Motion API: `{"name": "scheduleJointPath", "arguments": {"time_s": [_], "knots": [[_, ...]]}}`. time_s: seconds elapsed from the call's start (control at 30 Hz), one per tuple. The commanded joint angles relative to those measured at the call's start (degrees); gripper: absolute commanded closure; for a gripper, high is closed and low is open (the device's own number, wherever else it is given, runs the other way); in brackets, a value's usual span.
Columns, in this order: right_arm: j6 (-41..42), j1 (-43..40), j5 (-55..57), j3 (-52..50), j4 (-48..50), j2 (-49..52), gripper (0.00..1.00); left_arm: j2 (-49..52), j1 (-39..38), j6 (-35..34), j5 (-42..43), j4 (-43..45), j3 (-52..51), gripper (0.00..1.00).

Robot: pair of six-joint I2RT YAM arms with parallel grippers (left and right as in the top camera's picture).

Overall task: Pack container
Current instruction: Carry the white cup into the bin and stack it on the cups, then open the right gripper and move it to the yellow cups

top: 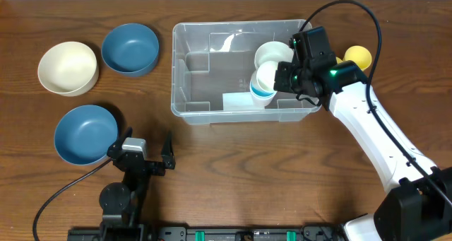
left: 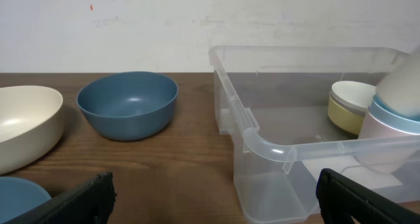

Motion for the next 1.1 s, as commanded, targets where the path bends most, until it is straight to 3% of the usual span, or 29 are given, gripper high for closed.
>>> {"name": "scheduleJointPath", "arguments": {"time_s": [0.0,0.13,0.2,0.27,0.33,0.4,0.77,1.07], "knots": [[0.6,0.6,0.3,0.2,-1.3,0.2,0.99,0.1,0.3,0.3,0.6,-1.9,-1.1,0.02],[0.6,0.6,0.9,0.2,-1.9,0.9,0.96,0.1,0.3,0.3,0.6,-1.9,-1.1,0.02],[0.6,0.6,0.9,0.2,-1.5,1.0,0.77,0.1,0.3,0.3,0.6,-1.9,-1.1,0.02],[0.0,0.6,0.9,0.2,-1.1,1.1,0.48,0.1,0.3,0.3,0.6,-1.9,-1.1,0.02],[-1.0,0.6,0.8,0.2,-0.6,1.0,0.28,0.1,0.3,0.3,0.6,-1.9,-1.1,0.02],[-2.4,0.6,0.2,0.2,0.0,1.0,0.21,0.1,0.3,0.3,0.6,-1.9,-1.1,0.02],[-3.3,-1.1,0.1,5.0,-2.9,-2.0,0.21,0.1,0.3,0.3,0.6,-1.9,-1.1,0.02],[2.2,-13.7,5.8,8.2,-12.7,-3.5,0.21,0.1,0.3,0.3,0.6,-1.9,-1.1,0.02]]}}
